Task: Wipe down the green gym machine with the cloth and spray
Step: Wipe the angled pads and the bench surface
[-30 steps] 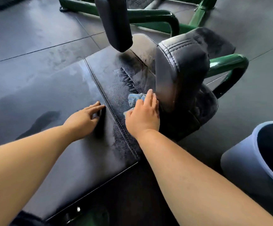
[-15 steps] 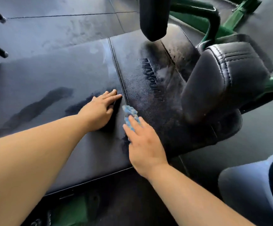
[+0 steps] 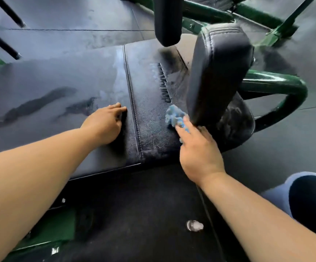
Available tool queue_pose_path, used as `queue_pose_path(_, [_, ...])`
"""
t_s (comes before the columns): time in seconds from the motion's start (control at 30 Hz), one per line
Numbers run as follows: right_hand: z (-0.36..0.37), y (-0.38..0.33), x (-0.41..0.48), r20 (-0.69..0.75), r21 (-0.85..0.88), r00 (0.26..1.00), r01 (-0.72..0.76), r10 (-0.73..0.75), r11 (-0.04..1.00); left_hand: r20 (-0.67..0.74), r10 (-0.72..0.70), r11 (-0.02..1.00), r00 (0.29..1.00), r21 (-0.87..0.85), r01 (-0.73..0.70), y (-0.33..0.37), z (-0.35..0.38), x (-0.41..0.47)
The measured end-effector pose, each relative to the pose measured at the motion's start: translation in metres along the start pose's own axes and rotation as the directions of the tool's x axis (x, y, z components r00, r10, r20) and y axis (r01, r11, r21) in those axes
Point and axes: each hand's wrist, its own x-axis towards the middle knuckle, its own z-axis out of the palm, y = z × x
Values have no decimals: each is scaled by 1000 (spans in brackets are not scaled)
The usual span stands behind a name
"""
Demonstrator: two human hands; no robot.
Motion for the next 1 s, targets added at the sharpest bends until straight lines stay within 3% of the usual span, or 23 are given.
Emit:
queue_pose_path(0.07, [-5, 8, -13, -49, -26, 991, -128, 127, 991, -32, 22, 999, 999, -24, -23, 11, 1, -17])
queue_pose_path(0.13, [7, -15, -16, -163, 55, 965, -199, 206, 978, -83, 53, 998, 995, -19, -55, 14, 2, -31])
queue_pose_path(0.17, [15, -33, -18, -180, 124, 966, -167, 187, 978, -97, 80, 997, 992, -8, -81, 14, 3, -39])
queue_pose_path(0.23, [28, -66, -32, -141, 229, 990, 30, 3, 973, -140, 149, 989, 979, 12, -148, 14, 7, -54])
queue_pose_path(0.3, [28, -64, -48, -109, 250, 976, 209, -187, 945, -173, 177, 984, 969, 17, -177, 15, 8, -67])
queue_pose_path(0.33, [24, -49, -52, -125, 246, 971, 229, -204, 942, -177, 182, 983, 967, 19, -181, 17, 9, -73])
queue_pose_path(0.4, [13, -7, -60, -195, 203, 978, 119, -79, 972, -183, 218, 975, 959, 11, -220, 20, 12, -84])
queue_pose_path(0.5, [0, 31, -60, -296, 142, 945, -99, 138, 985, -253, 393, 917, 884, 44, -396, 27, 24, -96])
queue_pose_path(0.57, [6, 16, -60, -293, 220, 941, -107, 171, 970, -284, 448, 890, 848, 47, -454, 32, 33, -99])
queue_pose_path(0.7, [13, -20, -83, -146, 478, 985, -10, 91, 878, -280, 488, 856, 827, -30, -515, 52, 49, -109])
queue_pose_path(0.77, [2, -21, -96, -36, 638, 976, -144, 217, 757, -163, 537, 828, 828, -85, -554, 61, 59, -119])
queue_pose_path(0.87, [-9, -15, -110, 292, 774, 840, -488, 457, 403, 128, 540, 837, 832, -192, -513, 75, 78, -131])
queue_pose_path(0.93, [-7, -10, -108, 516, 765, 731, -628, 447, 144, 196, 518, 850, 833, -224, -476, 86, 88, -129])
queue_pose_path(1.0, [-9, 1, -108, 630, 743, 658, -665, 413, -73, 171, 481, 861, 860, -275, -427, 100, 96, -123])
